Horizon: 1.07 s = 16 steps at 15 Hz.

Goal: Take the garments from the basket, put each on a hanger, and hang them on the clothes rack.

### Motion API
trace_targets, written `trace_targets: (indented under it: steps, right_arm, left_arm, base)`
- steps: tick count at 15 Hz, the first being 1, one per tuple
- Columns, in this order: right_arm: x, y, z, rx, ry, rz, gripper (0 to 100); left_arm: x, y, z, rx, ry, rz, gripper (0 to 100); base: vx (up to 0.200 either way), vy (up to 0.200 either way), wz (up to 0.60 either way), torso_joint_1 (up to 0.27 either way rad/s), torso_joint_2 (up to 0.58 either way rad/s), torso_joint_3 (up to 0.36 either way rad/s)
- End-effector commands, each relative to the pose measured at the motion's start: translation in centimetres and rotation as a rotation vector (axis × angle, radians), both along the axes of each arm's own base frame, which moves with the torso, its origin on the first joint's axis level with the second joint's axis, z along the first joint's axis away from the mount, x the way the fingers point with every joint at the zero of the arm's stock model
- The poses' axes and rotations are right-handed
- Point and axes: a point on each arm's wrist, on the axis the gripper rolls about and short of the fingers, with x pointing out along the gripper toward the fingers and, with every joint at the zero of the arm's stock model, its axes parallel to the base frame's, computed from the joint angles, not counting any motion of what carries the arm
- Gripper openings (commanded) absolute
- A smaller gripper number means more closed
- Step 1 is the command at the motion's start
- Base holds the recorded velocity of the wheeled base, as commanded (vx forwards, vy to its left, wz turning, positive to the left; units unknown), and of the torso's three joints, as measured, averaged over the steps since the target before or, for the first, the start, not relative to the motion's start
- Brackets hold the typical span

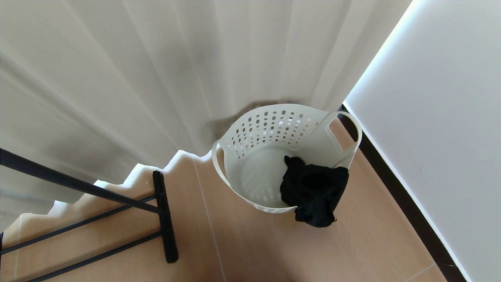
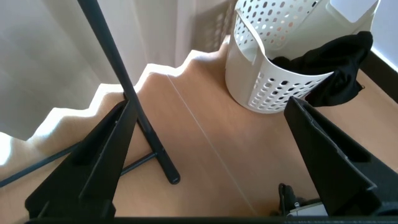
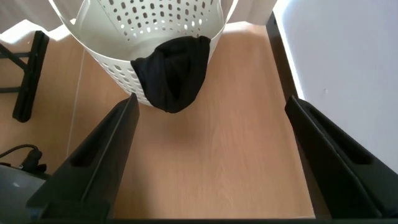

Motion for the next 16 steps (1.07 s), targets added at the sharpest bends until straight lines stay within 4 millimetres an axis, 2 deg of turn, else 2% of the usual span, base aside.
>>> trace_targets:
  steps: [1, 4, 5, 7, 9, 10, 11, 12, 13, 14, 16]
  right_arm:
    - [0.0, 0.0, 0.0, -0.004, -0.002, 0.000, 100]
    - [0.1, 0.0, 0.0, -0.004, 0.022, -0.001, 100]
    - [0.7, 0.0, 0.2, -0.002, 0.109, 0.020, 100]
    - [2.2, 0.0, 2.0, -0.002, 0.211, 0.077, 100]
    - [4.5, 0.4, 3.8, -0.023, 0.332, 0.187, 100]
    - [6.7, 1.1, 5.8, -0.043, 0.383, 0.264, 100]
    - [8.0, 1.7, 7.0, -0.051, 0.388, 0.292, 100]
    - [10.4, 2.4, 9.2, -0.057, 0.385, 0.302, 100]
    - [13.6, 3.3, 11.6, -0.092, 0.378, 0.310, 100]
    - [16.2, 4.0, 12.7, -0.158, 0.372, 0.320, 100]
    - [20.0, 5.0, 14.0, -0.312, 0.336, 0.346, 100]
  left_arm:
    - [0.0, 0.0, 0.0, 0.000, -0.002, 0.002, 100]
    - [0.0, 0.0, 0.0, 0.000, -0.002, 0.003, 100]
    - [0.0, 0.0, 0.0, 0.000, -0.002, 0.003, 100]
    - [0.0, 0.0, 0.0, 0.000, -0.002, 0.003, 100]
    - [0.0, 0.0, 0.0, 0.000, -0.002, 0.005, 100]
    - [0.0, 0.0, 0.0, 0.000, -0.002, 0.003, 100]
    - [0.0, 0.0, 0.0, 0.000, -0.002, 0.003, 100]
    - [0.0, 0.0, 0.0, 0.000, -0.002, 0.005, 100]
    - [0.0, 0.0, 0.0, 0.000, -0.002, 0.005, 100]
    - [0.0, 0.0, 0.0, 0.000, -0.002, 0.003, 100]
    - [0.0, 0.0, 0.0, 0.000, -0.002, 0.003, 100]
  base:
    - [0.000, 0.000, 0.00, 0.007, 0.00, -0.105]
    - [0.000, 0.000, 0.00, 0.000, 0.00, 0.000]
    - [0.000, 0.000, 0.00, 0.000, 0.00, 0.000]
    - [0.000, 0.000, 0.00, 0.000, 0.00, 0.000]
    - [0.000, 0.000, 0.00, 0.000, 0.00, 0.000]
    - [0.000, 0.000, 0.00, 0.000, 0.00, 0.000]
    - [0.000, 0.000, 0.00, 0.000, 0.00, 0.000]
    - [0.000, 0.000, 0.00, 0.000, 0.00, 0.000]
    - [0.000, 0.000, 0.00, 0.000, 0.00, 0.000]
    - [0.000, 0.000, 0.00, 0.000, 0.00, 0.000]
    - [0.000, 0.000, 0.00, 0.000, 0.00, 0.000]
